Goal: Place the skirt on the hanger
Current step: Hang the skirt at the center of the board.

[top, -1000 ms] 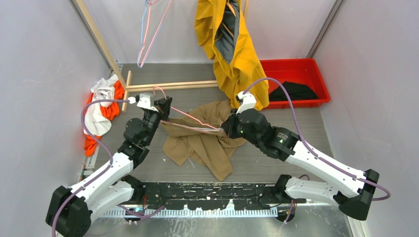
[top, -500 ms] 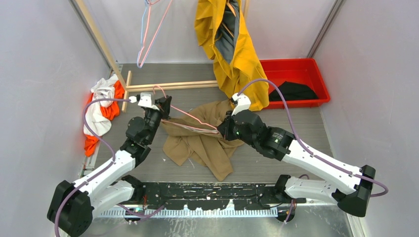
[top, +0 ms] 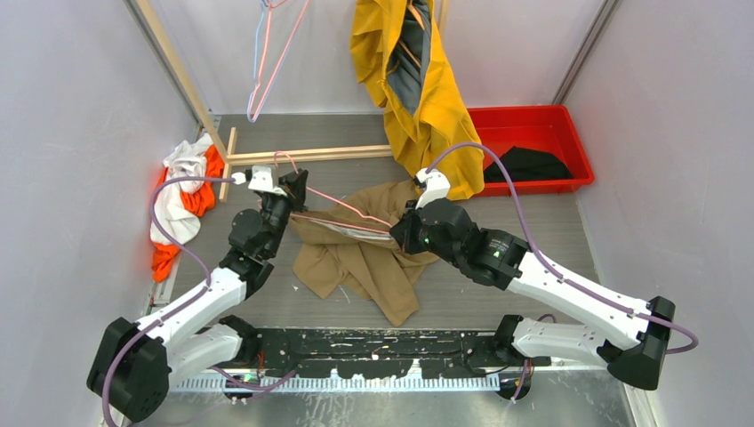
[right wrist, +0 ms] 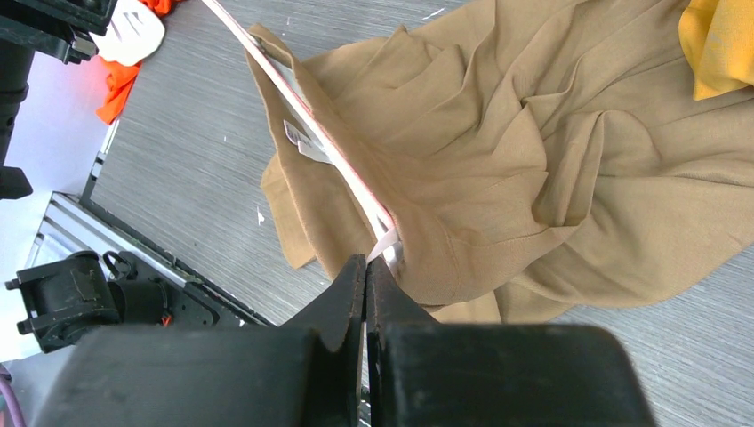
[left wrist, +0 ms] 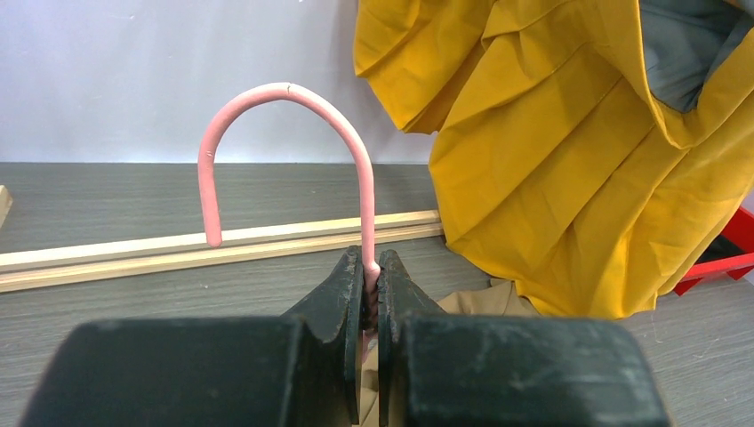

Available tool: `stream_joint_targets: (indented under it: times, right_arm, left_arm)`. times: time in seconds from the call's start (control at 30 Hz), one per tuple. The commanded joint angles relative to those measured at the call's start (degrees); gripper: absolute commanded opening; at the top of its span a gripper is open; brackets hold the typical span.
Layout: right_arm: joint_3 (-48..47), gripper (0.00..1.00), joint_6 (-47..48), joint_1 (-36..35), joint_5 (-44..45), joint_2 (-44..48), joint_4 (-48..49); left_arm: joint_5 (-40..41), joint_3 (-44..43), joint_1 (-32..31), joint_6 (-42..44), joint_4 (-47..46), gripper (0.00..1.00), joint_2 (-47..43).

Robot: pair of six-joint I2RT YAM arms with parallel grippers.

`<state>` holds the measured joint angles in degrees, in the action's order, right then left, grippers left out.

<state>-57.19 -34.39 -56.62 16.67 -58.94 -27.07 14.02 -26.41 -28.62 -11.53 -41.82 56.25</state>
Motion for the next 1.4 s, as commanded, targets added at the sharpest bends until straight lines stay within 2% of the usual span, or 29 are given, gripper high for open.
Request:
stream_joint_targets:
  times: [0.0,0.3,0.63,1.37]
  right_arm:
    - [-1.86,0.06,-0.68,-0.42,0.93,-0.30,3.12]
    - [-2.25,0.06,-0.12,-0.42,4.79,-1.40,3.97]
    - [-2.87,0.06,0.48,-0.47,7.86,-0.61,3.94]
    - [-4.93,0.06,3.10,-0.45,5.55,-1.95,5.39]
  left_arm:
    - [1.69,-2.75,0.41,1.47,-6.87,0.00,0.89]
    - [0.18,-1.48,0.38,0.66,-7.54,0.00,-0.09]
    - [-2.53,-0.15,0.39,0.95,-4.12,0.00,-3.42]
    - [-7.42,0.05,0.41,-0.37,-4.54,0.00,-1.78]
